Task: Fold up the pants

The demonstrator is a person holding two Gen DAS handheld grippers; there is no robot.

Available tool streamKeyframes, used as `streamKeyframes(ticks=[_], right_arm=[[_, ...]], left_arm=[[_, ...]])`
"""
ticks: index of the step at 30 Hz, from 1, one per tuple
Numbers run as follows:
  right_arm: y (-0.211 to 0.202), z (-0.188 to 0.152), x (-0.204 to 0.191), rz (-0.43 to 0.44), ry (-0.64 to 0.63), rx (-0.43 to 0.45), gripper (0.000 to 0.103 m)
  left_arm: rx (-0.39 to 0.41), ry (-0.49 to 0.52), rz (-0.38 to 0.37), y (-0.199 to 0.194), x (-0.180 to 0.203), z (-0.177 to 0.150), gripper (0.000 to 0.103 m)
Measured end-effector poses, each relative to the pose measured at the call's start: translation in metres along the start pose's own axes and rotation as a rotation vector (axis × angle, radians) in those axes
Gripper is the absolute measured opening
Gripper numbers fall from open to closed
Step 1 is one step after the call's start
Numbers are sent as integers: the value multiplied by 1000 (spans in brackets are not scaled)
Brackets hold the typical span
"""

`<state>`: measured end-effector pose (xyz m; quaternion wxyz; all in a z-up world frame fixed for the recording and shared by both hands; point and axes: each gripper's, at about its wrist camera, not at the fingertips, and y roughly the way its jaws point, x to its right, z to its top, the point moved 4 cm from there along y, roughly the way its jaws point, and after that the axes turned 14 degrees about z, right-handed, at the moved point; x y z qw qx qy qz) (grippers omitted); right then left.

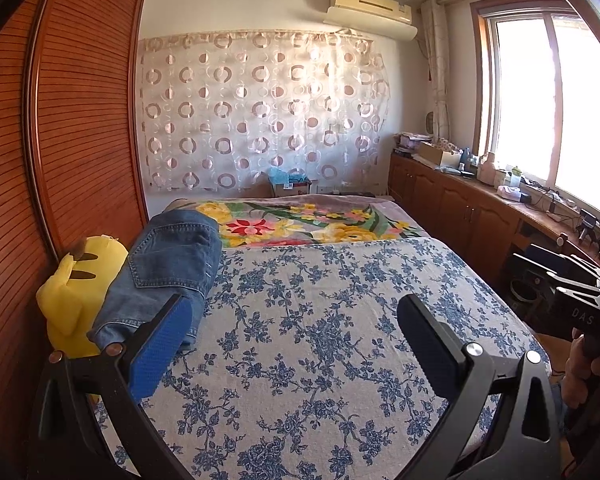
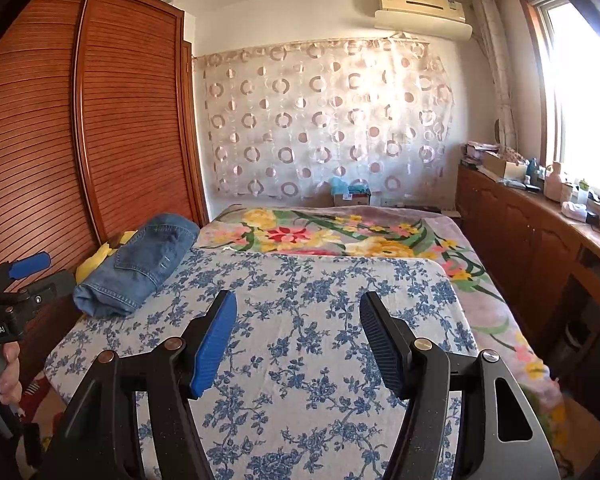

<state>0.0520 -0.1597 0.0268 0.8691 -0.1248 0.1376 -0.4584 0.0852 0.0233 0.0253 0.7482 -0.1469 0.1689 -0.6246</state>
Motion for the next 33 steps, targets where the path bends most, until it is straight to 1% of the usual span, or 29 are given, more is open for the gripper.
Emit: streamKeyframes(ticks=[33], right_arm=[[-2, -1, -4, -11, -1, 12, 66]], left_arm=[[2, 2, -2, 0, 2, 0, 103]])
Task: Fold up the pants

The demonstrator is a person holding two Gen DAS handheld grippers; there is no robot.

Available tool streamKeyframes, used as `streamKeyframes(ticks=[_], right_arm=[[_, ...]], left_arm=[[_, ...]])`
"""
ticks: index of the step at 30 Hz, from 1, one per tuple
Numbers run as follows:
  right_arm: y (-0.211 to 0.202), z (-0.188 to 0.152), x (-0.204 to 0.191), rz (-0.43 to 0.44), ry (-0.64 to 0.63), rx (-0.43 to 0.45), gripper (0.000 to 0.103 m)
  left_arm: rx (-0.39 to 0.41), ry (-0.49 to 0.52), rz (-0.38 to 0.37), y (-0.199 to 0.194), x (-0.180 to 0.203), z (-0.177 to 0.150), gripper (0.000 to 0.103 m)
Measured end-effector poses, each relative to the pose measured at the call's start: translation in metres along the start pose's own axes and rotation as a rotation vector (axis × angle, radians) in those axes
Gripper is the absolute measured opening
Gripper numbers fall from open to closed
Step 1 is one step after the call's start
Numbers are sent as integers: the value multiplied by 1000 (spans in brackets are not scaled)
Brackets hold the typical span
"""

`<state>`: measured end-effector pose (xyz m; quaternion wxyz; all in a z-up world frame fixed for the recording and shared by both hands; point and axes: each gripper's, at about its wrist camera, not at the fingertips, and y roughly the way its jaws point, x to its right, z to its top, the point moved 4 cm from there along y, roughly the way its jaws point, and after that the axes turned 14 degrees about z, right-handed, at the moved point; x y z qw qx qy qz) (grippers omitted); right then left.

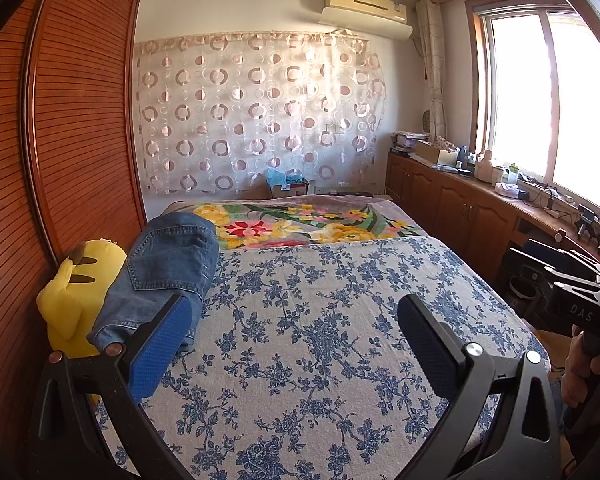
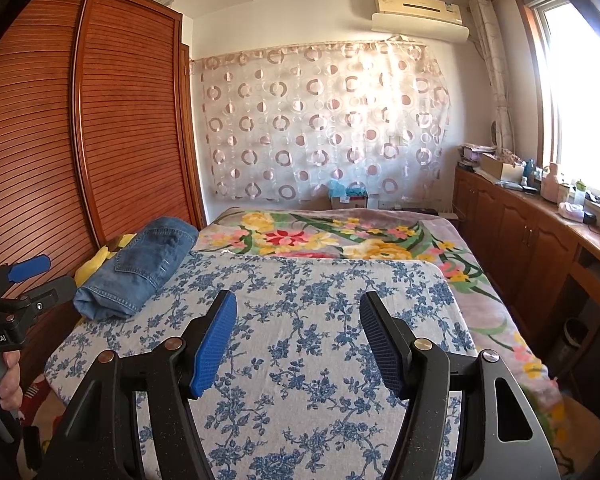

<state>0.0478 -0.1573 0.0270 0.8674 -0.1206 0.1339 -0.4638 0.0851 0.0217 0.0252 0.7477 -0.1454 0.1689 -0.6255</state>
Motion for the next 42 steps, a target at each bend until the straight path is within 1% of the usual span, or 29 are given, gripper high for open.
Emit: streamKeyframes(ticks=[42], right_arm=[[-3, 1, -3, -3, 3, 3, 66]], left_arm=[[2, 1, 1, 0, 2, -2, 103]])
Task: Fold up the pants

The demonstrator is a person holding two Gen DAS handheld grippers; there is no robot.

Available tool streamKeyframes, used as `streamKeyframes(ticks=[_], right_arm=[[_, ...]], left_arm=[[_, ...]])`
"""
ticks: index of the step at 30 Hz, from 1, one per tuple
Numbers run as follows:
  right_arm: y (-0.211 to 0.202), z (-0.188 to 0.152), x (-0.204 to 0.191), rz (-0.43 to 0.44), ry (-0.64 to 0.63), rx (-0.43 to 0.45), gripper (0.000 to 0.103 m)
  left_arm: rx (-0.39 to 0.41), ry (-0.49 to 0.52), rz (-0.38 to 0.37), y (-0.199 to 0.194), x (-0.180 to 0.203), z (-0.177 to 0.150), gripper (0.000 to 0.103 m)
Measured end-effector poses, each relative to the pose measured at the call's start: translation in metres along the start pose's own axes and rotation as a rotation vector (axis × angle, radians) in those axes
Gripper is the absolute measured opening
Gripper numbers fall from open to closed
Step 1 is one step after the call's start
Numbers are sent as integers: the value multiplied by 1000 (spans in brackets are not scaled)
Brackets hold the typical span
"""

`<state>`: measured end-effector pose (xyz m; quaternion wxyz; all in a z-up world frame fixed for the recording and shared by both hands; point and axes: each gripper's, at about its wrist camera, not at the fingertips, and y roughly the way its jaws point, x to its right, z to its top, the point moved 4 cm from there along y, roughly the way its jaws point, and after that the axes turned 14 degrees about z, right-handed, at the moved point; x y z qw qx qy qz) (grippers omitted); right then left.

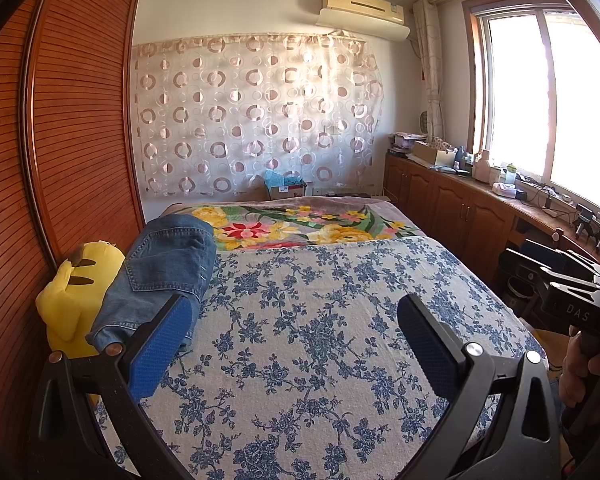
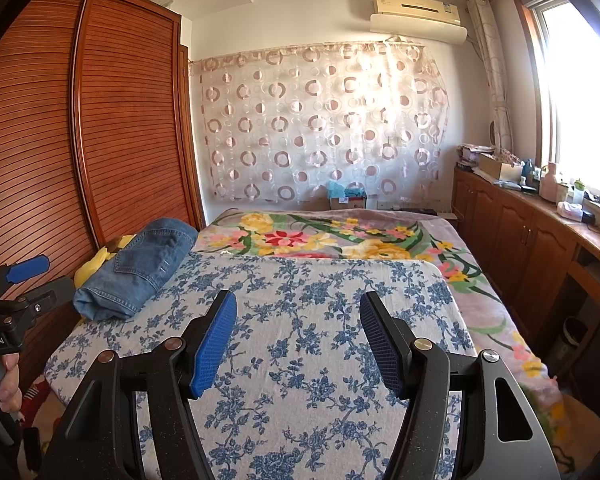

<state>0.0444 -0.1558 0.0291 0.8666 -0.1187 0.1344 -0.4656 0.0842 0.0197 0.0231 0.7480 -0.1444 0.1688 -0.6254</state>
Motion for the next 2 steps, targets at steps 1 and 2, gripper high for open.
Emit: streamKeyframes(ticks=[1, 2], right_arm=[[0, 0, 0, 0, 0, 0, 66], [0, 0, 0, 0, 0, 1, 66]], left_arm=[[0, 0, 0, 0, 0, 0, 103], [0, -1, 0, 0, 0, 0, 103]])
